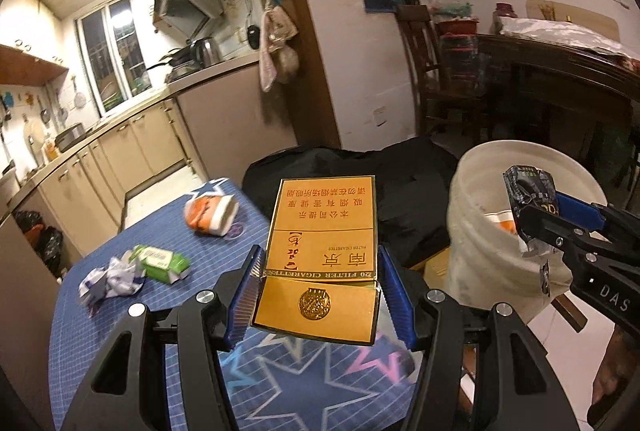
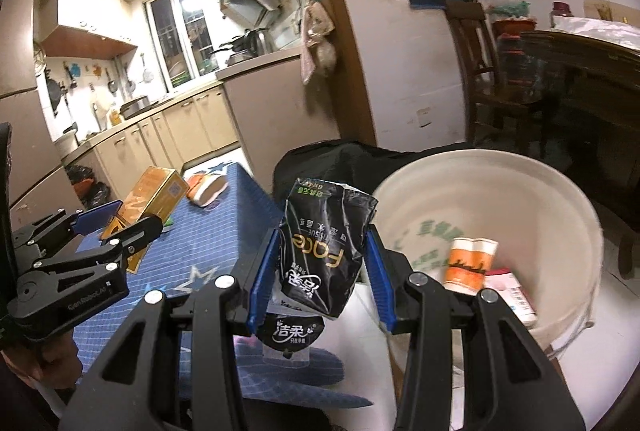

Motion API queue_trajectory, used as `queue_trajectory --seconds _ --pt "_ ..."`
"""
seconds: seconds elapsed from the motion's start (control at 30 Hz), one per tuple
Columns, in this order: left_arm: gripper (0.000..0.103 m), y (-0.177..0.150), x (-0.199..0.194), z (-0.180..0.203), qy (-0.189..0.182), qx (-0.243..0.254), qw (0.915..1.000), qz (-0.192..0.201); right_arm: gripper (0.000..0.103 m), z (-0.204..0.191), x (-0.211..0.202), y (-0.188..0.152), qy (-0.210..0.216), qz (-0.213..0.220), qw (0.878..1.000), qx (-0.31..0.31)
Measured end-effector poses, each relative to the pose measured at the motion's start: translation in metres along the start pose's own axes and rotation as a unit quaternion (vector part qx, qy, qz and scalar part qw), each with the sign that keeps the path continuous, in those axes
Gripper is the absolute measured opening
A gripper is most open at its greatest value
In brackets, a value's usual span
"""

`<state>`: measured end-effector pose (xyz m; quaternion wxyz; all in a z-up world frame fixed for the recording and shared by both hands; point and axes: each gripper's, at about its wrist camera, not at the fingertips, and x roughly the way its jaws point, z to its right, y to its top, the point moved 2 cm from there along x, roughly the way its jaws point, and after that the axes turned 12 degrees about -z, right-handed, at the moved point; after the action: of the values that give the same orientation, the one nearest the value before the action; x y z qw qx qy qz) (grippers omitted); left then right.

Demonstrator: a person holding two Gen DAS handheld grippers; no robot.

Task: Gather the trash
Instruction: 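Carry the gold cigarette pack and black tissue pack in both grippers to the bucket, then open both grippers over the bucket, dropping the cigarette pack and tissue pack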

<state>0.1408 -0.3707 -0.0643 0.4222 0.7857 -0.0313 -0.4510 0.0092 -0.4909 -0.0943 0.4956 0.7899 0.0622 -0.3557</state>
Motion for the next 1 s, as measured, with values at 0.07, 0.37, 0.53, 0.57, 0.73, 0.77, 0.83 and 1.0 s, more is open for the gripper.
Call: queue_trajectory --seconds 0.07,0.37,0.53,0.57,0.73,0.77,0.83,1.0 --pt "0.059 0.005 0.001 0.011 -0.008 0.009 0.9999 0.003 0.041 0.01 -0.003 0.001 -0.011 0.004 1.0 0.004" --pt "0.059 0.042 0.014 0.066 -0.058 0.05 0.9969 0.02 0.041 0.07 -0.025 0.011 -0.07 0.027 0.997 0.029" --pt "0.059 0.063 0.026 0.103 -0.082 0.076 0.9934 0.028 0.041 0.097 -0.03 0.016 -0.098 0.025 0.994 0.03" --pt "0.059 0.068 0.029 0.11 -0.089 0.08 0.9924 0.028 0.041 0.102 -0.03 0.016 -0.102 0.023 0.994 0.03" --pt "0.059 0.087 0.046 0.149 -0.113 0.105 0.9875 0.033 0.041 0.122 -0.033 0.022 -0.125 0.018 0.992 0.025" --pt "0.059 0.089 0.048 0.153 -0.114 0.108 0.987 0.034 0.041 0.126 -0.033 0.023 -0.127 0.017 0.991 0.025" --pt "0.059 0.092 0.054 0.162 -0.116 0.113 0.9862 0.032 0.041 0.131 -0.034 0.025 -0.132 0.013 0.991 0.021" --pt "0.059 0.095 0.06 0.174 -0.118 0.12 0.9853 0.03 0.041 0.134 -0.031 0.029 -0.136 0.007 0.991 0.008"
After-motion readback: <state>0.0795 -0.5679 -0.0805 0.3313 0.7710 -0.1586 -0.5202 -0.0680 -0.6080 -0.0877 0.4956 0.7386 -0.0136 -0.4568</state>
